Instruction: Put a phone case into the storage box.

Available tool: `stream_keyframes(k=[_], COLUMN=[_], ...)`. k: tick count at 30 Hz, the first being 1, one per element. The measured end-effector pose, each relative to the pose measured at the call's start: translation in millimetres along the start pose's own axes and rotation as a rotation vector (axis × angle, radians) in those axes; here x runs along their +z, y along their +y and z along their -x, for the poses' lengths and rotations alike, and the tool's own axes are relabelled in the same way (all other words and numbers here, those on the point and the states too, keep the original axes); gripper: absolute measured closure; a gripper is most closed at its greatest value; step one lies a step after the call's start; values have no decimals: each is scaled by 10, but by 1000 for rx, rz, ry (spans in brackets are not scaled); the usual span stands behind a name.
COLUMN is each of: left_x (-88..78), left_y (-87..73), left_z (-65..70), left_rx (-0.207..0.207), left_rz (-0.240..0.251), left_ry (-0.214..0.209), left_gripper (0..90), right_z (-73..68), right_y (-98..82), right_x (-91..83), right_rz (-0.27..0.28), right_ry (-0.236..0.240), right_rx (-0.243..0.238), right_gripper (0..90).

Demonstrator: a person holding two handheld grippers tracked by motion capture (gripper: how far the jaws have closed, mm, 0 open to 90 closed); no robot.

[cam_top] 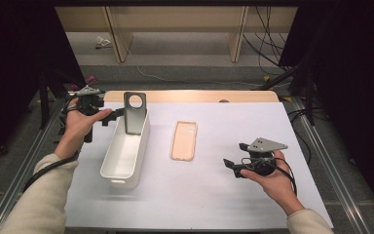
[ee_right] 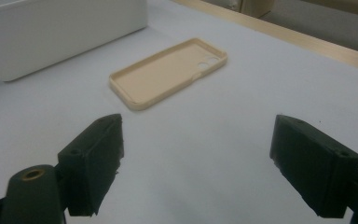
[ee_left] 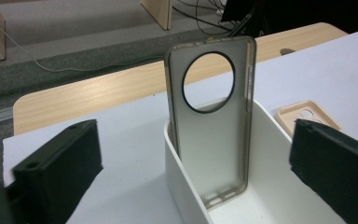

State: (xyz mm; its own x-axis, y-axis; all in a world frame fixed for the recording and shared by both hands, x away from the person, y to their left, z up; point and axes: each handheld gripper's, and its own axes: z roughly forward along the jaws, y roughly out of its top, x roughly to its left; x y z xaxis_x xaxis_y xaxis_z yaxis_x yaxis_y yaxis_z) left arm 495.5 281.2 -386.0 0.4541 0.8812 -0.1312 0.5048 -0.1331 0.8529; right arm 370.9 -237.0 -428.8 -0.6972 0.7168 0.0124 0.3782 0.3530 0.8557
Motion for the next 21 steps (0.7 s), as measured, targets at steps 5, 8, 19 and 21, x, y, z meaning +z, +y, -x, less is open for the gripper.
stream_keyframes(k=[5,8,19,21], left_x=[-193,-278,-474,-474], left_y=[-176,-296,-617,-652], left_z=[112,218,689,726], left_rx=[-3,-2,36,58], left_rz=[30,32,101,99], left_ry=[20,29,-42,-45], left_gripper=[0,0,0,0], right_z=[-6,-9,-19,-15], right_y=[2,4,32,27], right_x=[6,11,14,18], right_rz=[-3,-1,5,3], right_ry=[-1,-1,-1,-1], right_rx=[0,-1,-1,-3], right_gripper=[181,181,182,182])
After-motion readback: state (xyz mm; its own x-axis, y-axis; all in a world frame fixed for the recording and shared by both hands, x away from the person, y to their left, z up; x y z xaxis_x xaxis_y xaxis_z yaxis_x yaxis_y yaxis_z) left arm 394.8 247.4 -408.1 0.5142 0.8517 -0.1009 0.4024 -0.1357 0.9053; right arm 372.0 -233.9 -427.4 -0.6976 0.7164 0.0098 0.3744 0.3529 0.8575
